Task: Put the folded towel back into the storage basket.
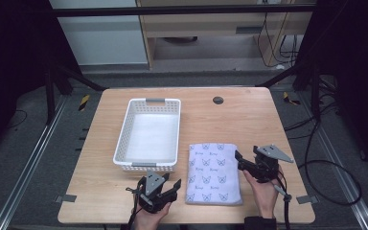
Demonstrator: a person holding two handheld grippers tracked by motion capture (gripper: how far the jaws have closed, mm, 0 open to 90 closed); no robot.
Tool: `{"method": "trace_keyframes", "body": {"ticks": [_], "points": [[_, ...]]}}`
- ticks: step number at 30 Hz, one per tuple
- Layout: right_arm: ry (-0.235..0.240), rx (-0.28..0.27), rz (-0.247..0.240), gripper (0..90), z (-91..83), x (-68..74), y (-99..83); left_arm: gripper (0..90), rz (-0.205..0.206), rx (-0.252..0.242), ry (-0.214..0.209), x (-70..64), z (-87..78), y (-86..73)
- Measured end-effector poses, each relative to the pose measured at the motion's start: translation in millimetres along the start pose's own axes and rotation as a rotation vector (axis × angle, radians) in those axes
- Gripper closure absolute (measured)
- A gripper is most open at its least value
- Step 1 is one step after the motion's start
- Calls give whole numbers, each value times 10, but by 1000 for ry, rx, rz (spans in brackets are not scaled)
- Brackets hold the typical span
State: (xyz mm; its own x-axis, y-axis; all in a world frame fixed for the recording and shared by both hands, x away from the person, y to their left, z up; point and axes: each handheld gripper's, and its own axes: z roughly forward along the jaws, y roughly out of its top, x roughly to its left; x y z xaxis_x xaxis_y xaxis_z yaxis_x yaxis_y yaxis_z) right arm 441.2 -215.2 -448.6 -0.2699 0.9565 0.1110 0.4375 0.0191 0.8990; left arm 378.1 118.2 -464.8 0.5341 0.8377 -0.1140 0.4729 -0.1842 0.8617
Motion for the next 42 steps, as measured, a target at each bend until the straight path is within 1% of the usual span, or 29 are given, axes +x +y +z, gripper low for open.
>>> {"method": "trace_keyframes", "body": {"ticks": [4, 6, 8, 9, 10, 11, 12, 13, 14, 15, 17, 23, 24, 25, 27, 30, 33, 36, 39, 41, 42], "points": [[-2, 11, 6, 280, 38, -9, 14, 501, 8, 14, -13, -32, 51, 14], [-16, 19, 2, 295, 71, -15, 20, 503, 17, 27, -20, -60, 101, 20], [-19, 27, 3, 307, 108, -18, 20, 503, 25, 42, -25, -83, 152, 25], [-14, 41, 5, 312, 150, -16, 12, 507, 22, 44, -26, -93, 169, 24], [-13, 53, 5, 312, 169, -13, 6, 509, 27, 51, -33, -113, 208, 20], [-17, 62, -1, 312, 194, -17, -5, 511, 27, 51, -33, -113, 208, 20], [-18, 72, 4, 313, 216, -20, -17, 511, 29, 60, -37, -130, 249, 13], [-16, 81, 5, 316, 230, -26, -27, 511, 34, 70, -39, -135, 278, 7], [-16, 81, 5, 316, 230, -26, -27, 512, 34, 70, -39, -135, 278, 7], [-11, 107, 12, 312, 275, -36, -53, 512, 39, 86, -42, -141, 327, -4], [-11, 128, 6, 312, 310, -38, -72, 510, 39, 96, -51, -139, 363, -12], [-5, 171, 12, 336, 414, -50, -137, 503, 44, 136, -60, -146, 475, -34], [-5, 171, 12, 336, 414, -50, -137, 500, 44, 136, -60, -146, 475, -34], [-1, 185, 11, 341, 447, -48, -162, 498, 48, 149, -62, -151, 517, -42], [2, 199, 10, 336, 478, -46, -186, 492, 50, 160, -63, -155, 553, -49], [4, 218, 4, 341, 521, -41, -223, 478, 38, 166, -62, -148, 579, -53], [8, 233, 8, 348, 559, -39, -261, 468, 44, 174, -54, -155, 608, -64], [11, 236, 14, 355, 575, -44, -283, 453, 50, 180, -50, -170, 633, -74], [14, 245, 11, 362, 594, -44, -295, 446, 24, 186, -57, -172, 659, -79], [14, 251, 12, 362, 604, -41, -303, 444, 21, 189, -60, -169, 665, -79], [19, 256, 26, 364, 612, -39, -312, 442, 17, 189, -68, -167, 677, -83]]}}
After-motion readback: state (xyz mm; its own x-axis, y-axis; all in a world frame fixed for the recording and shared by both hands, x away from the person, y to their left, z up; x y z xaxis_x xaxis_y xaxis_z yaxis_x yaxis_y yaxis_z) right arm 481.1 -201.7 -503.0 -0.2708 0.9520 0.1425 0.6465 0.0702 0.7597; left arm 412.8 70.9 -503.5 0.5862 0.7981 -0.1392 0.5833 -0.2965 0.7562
